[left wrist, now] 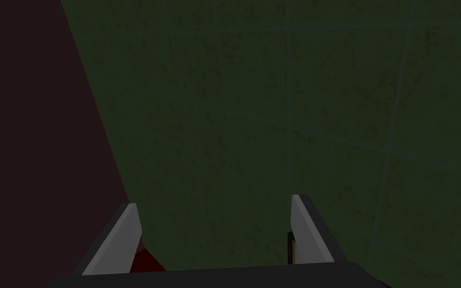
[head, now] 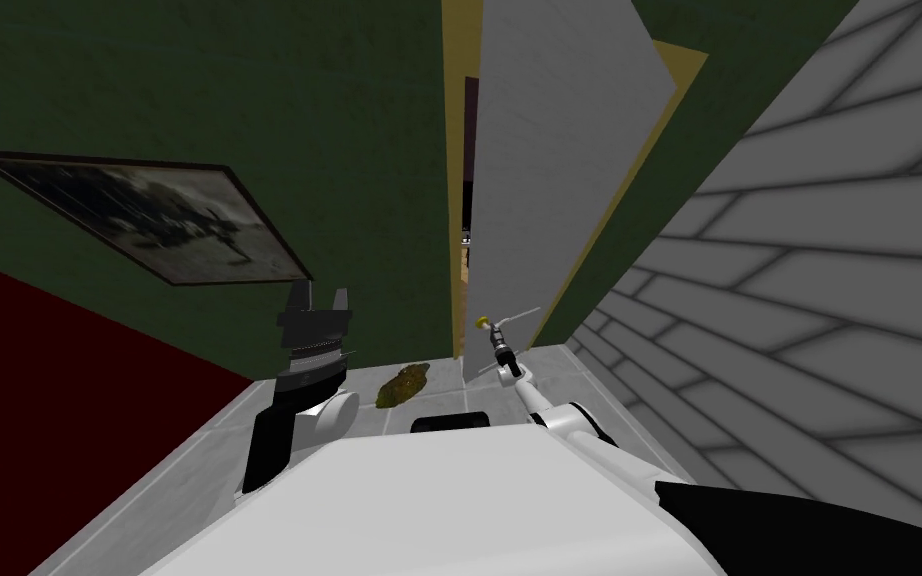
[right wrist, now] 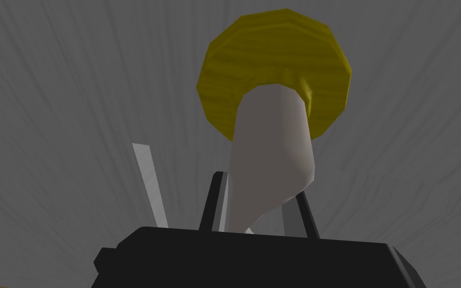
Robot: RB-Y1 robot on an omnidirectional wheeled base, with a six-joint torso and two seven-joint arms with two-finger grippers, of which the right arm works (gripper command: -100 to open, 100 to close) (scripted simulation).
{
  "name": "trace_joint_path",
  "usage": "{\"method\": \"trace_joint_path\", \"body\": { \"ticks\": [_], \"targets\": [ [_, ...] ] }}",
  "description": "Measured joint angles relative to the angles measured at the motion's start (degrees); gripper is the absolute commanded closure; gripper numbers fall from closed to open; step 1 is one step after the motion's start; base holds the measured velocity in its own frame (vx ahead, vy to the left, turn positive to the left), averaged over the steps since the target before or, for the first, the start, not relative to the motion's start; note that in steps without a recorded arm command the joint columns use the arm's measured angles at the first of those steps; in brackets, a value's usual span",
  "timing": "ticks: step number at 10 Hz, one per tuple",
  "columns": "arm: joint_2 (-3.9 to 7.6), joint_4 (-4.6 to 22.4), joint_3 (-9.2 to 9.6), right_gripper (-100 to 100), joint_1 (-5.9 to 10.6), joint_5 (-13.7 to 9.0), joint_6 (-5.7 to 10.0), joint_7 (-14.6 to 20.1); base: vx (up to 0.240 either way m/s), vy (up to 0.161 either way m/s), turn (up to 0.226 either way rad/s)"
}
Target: Pull the door open
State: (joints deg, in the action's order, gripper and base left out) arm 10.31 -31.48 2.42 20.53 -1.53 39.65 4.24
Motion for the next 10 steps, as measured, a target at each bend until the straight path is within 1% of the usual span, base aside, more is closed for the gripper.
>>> {"method": "trace_joint_path", "body": {
  "ticks": [1, 2, 3, 4, 5, 6, 7, 8, 9, 10],
  "targets": [
    [-0.03, 1.3, -0.22, 100, 0.83, -0.2, 0.42, -0.2, -0.047, 0.001, -0.009],
    [-0.08, 4.2, -0.39, 100, 2.29, -0.3, 1.75, -0.3, -0.065, 0.007, 0.076],
    [0.23, 5.0, -0.49, 100, 2.54, -0.6, 2.39, -0.3, -0.065, 0.005, 0.039],
    [0.55, 4.1, -0.38, 100, 2.19, -0.7, 1.94, -0.1, -0.027, -0.004, 0.016],
    [0.69, 1.7, -0.18, 100, 0.68, -0.6, 1.01, 0.1, -0.001, -0.018, -0.002],
    [0.35, -4.2, 0.03, 100, -2.39, -0.4, -1.96, -0.1, -0.011, 0.007, 0.006],
    [0.45, -2.6, 0.24, 100, -0.91, -0.3, -1.56, 0.2, -0.015, 0.031, 0.02],
    [0.06, 2.5, 0.07, 100, 2.02, -0.4, 1.15, 0.1, -0.055, 0.017, 0.185],
    [-0.27, 3.3, 0.23, 100, 1.78, -0.6, 2.08, -0.2, -0.124, 0.035, 0.202],
    [-0.51, 5.1, 0.44, 100, 2.28, -0.8, 2.76, -0.3, -0.122, 0.048, 0.073]
  ]
}}
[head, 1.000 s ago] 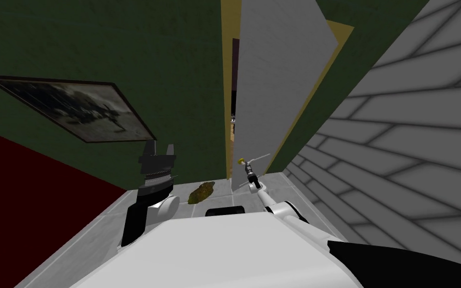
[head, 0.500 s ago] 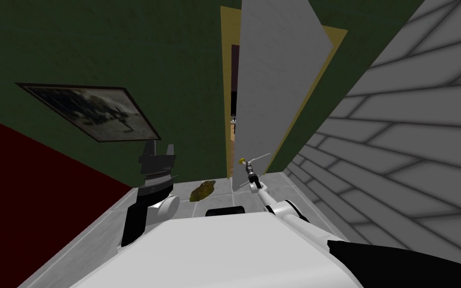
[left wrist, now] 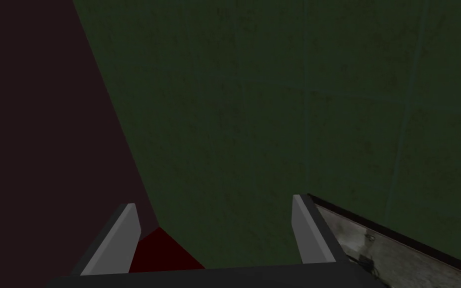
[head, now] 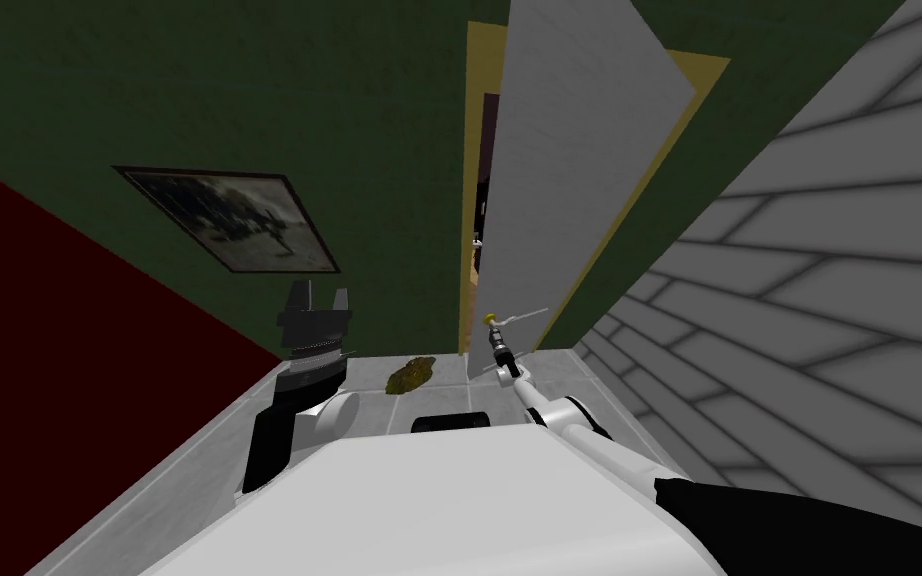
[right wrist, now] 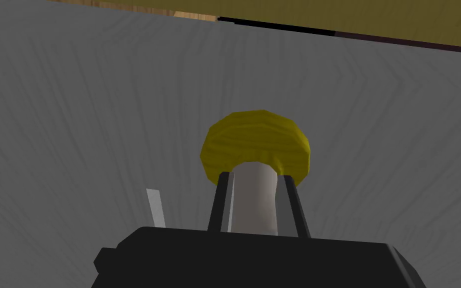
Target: Pull the door open
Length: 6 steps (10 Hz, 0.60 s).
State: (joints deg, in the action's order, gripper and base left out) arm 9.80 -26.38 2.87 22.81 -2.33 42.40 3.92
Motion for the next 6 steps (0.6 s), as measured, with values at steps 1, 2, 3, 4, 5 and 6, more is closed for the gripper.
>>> {"method": "trace_joint_path", "body": {
  "ticks": [1, 2, 3, 4, 5, 6],
  "targets": [
    [-0.3, -0.4, 0.34, -100, -0.57, 0.0, -0.15, 0.0, -0.135, -0.098, 0.145],
    [0.31, 0.1, 0.83, -100, -0.58, 0.2, 0.25, 0.7, -0.105, -0.176, 0.146],
    [0.85, -0.9, 1.25, -100, -1.19, 0.4, 0.24, 1.5, -0.126, -0.195, 0.114],
    [1.48, -0.3, 1.68, -100, -1.02, 0.6, 0.71, 2.3, -0.161, -0.196, 0.154],
    [2.27, -1.2, 2.27, -100, -1.72, 0.8, 0.78, 3.3, -0.147, -0.215, 0.164],
    [3.07, -0.2, 2.83, -100, -1.41, 1.0, 1.49, 4.4, -0.156, -0.208, 0.186]
  ]
}}
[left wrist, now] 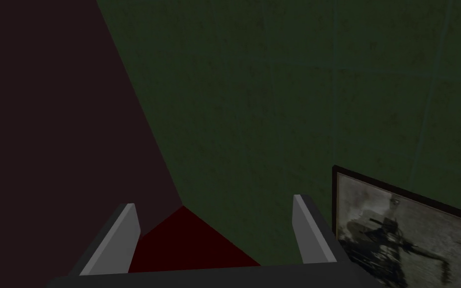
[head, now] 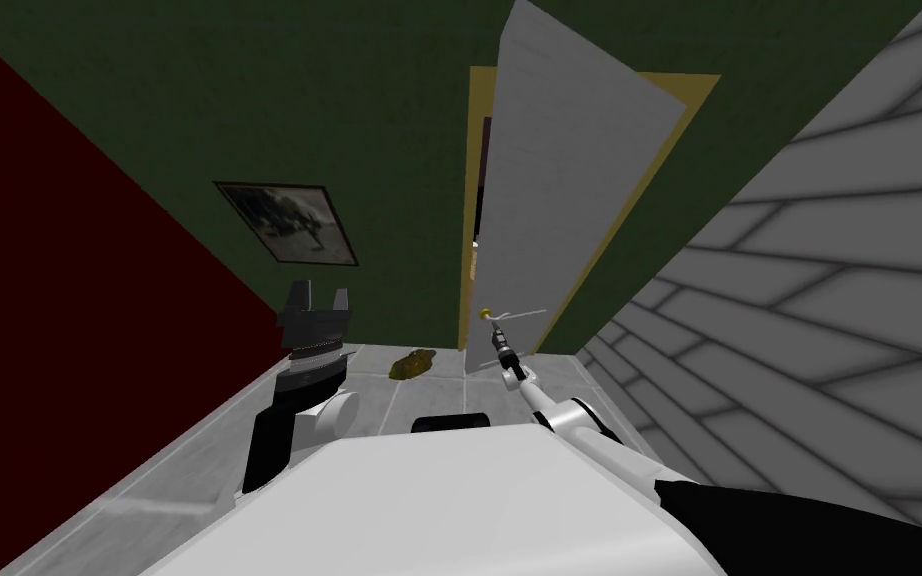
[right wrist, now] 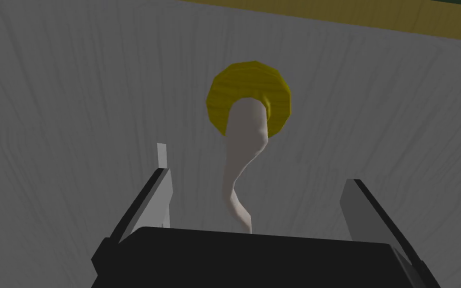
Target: Pull the door open
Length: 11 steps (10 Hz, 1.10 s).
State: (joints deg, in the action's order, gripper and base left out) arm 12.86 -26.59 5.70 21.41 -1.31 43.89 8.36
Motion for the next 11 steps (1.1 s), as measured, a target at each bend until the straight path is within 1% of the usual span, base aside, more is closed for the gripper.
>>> {"method": "trace_joint_path", "body": {
  "ticks": [1, 2, 3, 4, 5, 6, 7, 8, 9, 10, 11],
  "targets": [
    [0.81, 0.2, 0.59, -100, -0.28, 0.2, 0.71, 1.1, -0.169, -0.178, 0.125],
    [1.63, -0.2, 1.17, -100, -0.67, 0.5, 0.96, 2.2, -0.174, -0.164, 0.108],
    [2.48, -0.9, 1.75, -100, -1.23, 0.7, 1.02, 3.3, -0.078, -0.075, 0.023],
    [2.59, -1.0, 1.81, -100, -1.31, 0.8, 1.03, 3.5, 0.103, 0.061, 0.182],
    [3.36, 1.8, 1.42, -100, -0.43, 0.4, 2.42, 4.0, 0.142, 0.061, 0.109],
    [3.85, 2.2, 1.24, -100, -0.79, 0.3, 3.27, 4.4, 0.078, 0.044, -0.015],
    [4.04, 0.9, 1.21, -100, -1.56, 0.3, 2.96, 4.5, 0.093, 0.066, 0.132],
    [4.95, 2.9, 1.01, -100, -1.39, 0.1, 4.25, 5.2, 0.092, 0.053, 0.068],
    [5.34, 1.9, 0.86, -100, -2.2, -0.1, 4.31, 5.5, 0.041, 0.034, -0.018],
    [5.42, 0.6, 0.79, -100, -2.86, -0.1, 3.63, 5.5, 0.109, 0.072, 0.23],
    [6.97, -4.8, 0.36, -100, -6.54, -0.5, 1.76, 6.1, 0.117, 0.068, 0.135]
  ]
}}
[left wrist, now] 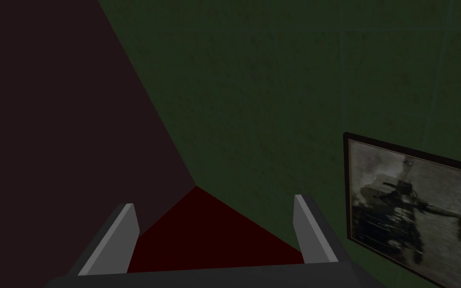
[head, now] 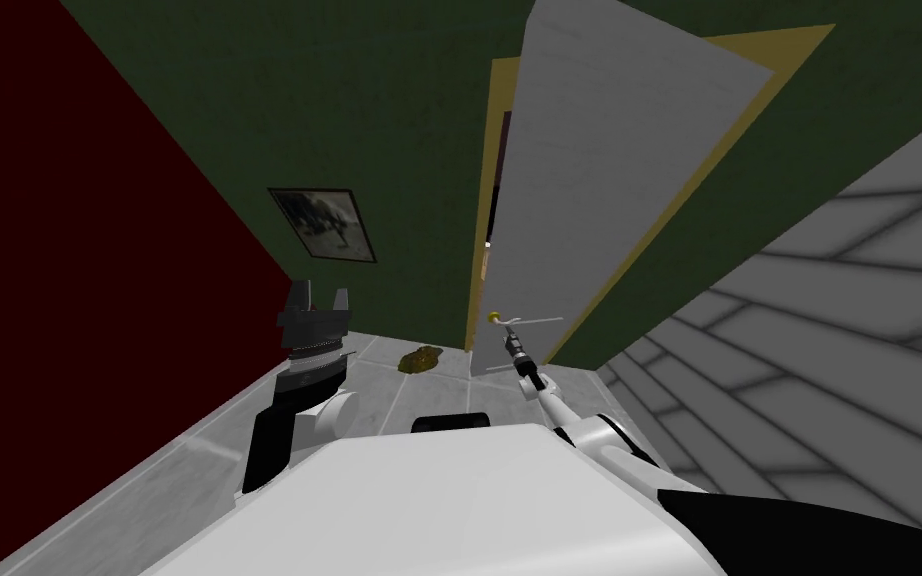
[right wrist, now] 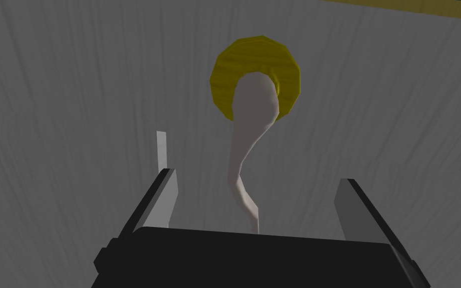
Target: Pull the door open
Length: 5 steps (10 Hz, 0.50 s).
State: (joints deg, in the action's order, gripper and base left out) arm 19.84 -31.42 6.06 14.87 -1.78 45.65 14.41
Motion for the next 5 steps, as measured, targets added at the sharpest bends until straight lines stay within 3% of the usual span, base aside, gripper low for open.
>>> {"method": "trace_joint_path", "body": {
  "ticks": [1, 2, 3, 4, 5],
  "targets": [
    [0.58, 0.8, -0.27, -100, 0.68, -0.2, 0.63, 0.6, 0.06, 0.033, -0.016],
    [0.63, 2.7, -0.36, -100, 1.62, -0.3, 2.22, 0.8, 0.014, 0.01, -0.023],
    [0.6, 5.1, -0.39, -100, 2.17, -0.3, 3.33, 0.8, 0.092, 0.055, 0.251],
    [1.67, 4.5, -0.9, -100, 0.89, -0.7, 3.2, 1.2, 0.124, 0.054, 0.134],
    [2.48, 8.0, -1.07, -100, 1.79, -0.9, 5.05, 2.0, 0.069, 0.021, -0.019]
  ]
}}
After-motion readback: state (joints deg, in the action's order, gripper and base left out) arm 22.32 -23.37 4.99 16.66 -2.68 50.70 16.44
